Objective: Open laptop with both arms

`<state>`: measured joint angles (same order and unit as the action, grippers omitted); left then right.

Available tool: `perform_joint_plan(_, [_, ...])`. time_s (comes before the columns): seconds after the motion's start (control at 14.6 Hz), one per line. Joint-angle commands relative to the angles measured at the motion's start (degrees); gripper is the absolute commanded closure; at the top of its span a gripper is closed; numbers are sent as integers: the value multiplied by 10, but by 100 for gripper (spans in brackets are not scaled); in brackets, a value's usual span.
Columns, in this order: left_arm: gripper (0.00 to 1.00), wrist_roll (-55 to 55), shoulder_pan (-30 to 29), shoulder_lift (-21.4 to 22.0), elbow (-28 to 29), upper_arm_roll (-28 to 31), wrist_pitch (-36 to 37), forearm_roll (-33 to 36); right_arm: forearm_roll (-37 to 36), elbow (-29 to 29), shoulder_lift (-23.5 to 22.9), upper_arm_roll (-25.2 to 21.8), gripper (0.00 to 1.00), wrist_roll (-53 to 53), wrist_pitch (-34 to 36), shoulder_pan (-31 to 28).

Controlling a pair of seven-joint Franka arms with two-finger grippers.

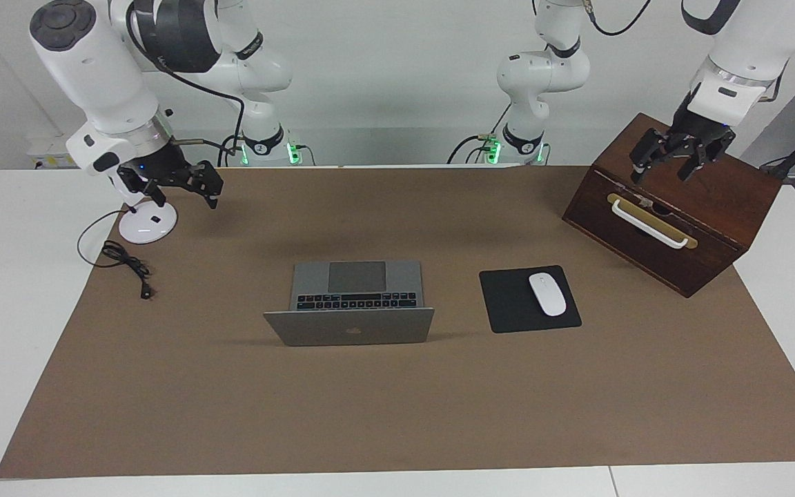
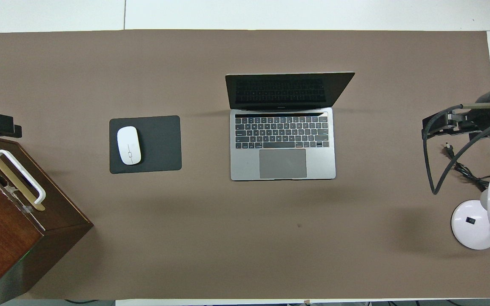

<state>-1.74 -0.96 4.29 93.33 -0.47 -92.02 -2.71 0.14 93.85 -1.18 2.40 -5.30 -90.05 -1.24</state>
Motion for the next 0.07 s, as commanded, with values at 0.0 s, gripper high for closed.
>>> perform_joint_plan(0.0, [0, -1, 12, 5, 2, 10, 3, 13, -4, 0, 6, 7, 0, 8, 10, -10])
